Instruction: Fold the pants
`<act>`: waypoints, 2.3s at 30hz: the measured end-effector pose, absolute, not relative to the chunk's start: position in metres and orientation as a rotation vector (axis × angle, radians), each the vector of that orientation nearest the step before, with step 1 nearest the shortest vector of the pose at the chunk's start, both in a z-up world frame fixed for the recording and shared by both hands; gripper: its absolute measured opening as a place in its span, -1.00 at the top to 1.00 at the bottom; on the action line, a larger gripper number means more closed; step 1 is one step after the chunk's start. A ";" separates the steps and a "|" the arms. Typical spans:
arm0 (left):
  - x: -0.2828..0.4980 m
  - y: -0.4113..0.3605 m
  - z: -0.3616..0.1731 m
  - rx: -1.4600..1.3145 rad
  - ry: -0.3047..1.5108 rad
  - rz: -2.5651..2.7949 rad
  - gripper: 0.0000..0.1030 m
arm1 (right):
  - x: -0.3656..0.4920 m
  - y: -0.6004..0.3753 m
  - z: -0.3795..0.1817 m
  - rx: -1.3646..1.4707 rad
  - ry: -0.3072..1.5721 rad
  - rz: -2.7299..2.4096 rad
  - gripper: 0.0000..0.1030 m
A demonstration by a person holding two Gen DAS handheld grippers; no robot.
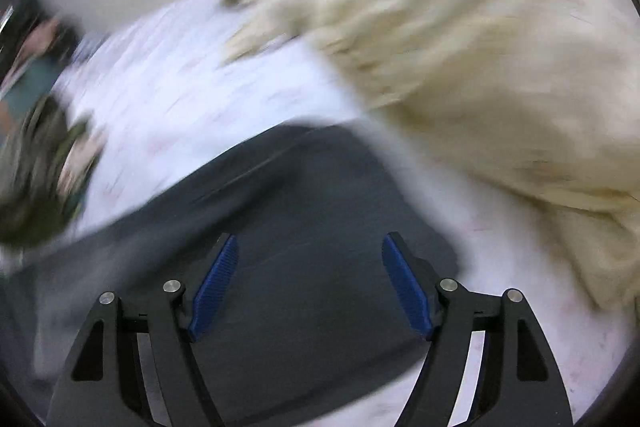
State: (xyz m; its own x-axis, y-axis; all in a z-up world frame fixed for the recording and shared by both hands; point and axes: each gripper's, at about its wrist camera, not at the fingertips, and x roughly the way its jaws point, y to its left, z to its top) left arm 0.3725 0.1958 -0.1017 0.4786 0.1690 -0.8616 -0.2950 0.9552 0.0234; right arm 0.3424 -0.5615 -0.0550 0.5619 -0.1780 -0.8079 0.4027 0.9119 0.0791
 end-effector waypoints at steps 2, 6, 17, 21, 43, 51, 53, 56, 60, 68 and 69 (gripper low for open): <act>0.354 0.192 -0.093 -0.175 1.027 0.256 -0.81 | 0.333 -0.596 -0.054 0.340 0.907 -0.434 -0.48; 0.310 0.180 -0.071 -0.278 1.051 0.211 -0.81 | 0.321 -0.645 -0.090 0.480 0.997 -0.524 -0.47; 0.246 0.155 -0.056 -0.275 1.061 0.165 -0.82 | 0.333 -0.605 -0.117 0.423 1.031 -0.467 0.91; 0.245 0.166 -0.070 -0.274 1.070 0.210 -0.82 | 0.311 -0.615 -0.078 0.461 0.994 -0.517 0.92; 0.215 0.258 -0.045 -0.409 0.898 0.523 -0.82 | 0.309 -0.456 -0.099 0.212 0.979 -0.344 -0.12; 0.174 0.297 -0.031 -0.605 0.798 0.463 -0.91 | 0.291 -0.414 -0.158 0.167 1.200 -0.287 -0.11; 0.162 0.307 -0.042 -0.681 0.812 0.462 -0.94 | 0.277 -0.407 -0.137 0.229 1.134 -0.206 -0.12; 0.150 0.303 -0.070 -0.820 0.841 0.401 -0.94 | 0.261 -0.397 -0.116 0.288 1.096 -0.178 -0.24; 0.142 0.267 -0.117 -0.969 0.862 0.301 -0.94 | 0.245 -0.389 -0.113 0.353 1.108 -0.128 -0.25; 0.159 0.235 -0.165 -0.963 0.851 0.271 -0.93 | 0.255 -0.380 -0.132 0.408 1.171 -0.160 -0.25; 0.171 0.244 -0.167 -0.914 0.853 0.311 -0.95 | 0.256 -0.382 -0.134 0.406 1.174 -0.165 -0.25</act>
